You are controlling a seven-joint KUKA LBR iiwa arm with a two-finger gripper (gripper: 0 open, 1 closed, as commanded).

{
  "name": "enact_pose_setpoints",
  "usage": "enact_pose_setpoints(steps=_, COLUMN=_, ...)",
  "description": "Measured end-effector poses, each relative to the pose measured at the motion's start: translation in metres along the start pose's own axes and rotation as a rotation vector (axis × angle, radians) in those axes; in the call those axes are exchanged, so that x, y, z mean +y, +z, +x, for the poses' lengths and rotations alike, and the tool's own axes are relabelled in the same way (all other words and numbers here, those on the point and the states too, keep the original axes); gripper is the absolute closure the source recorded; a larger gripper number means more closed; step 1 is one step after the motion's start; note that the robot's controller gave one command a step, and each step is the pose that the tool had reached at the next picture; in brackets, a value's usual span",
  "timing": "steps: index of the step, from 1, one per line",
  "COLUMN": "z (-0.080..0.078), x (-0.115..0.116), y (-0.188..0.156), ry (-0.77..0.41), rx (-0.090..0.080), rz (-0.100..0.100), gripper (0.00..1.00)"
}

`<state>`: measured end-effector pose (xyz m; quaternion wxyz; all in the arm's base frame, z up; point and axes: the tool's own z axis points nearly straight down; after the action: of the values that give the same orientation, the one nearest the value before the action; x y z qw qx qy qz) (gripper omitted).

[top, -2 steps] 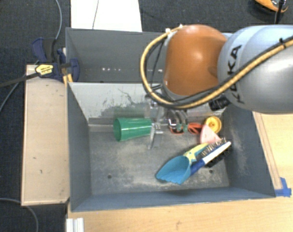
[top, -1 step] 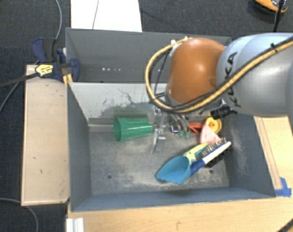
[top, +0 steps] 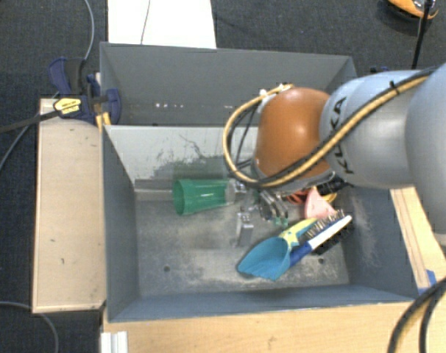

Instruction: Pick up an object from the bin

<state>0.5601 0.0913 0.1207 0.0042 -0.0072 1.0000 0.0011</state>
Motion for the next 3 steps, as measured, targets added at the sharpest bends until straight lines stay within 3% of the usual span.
enact_pose_setpoints(steps=1, z=0.011, x=-0.028, y=0.025, ry=-0.037, rx=0.006, rz=-0.001, gripper=0.0)
enact_pose_setpoints(steps=2, z=0.011, x=-0.044, y=0.028, ry=-0.16, rx=0.001, rz=0.001, gripper=0.0)
enact_pose_setpoints(steps=3, z=0.037, x=-0.072, y=0.031, ry=-0.335, rx=0.0, rz=-0.002, gripper=0.0)
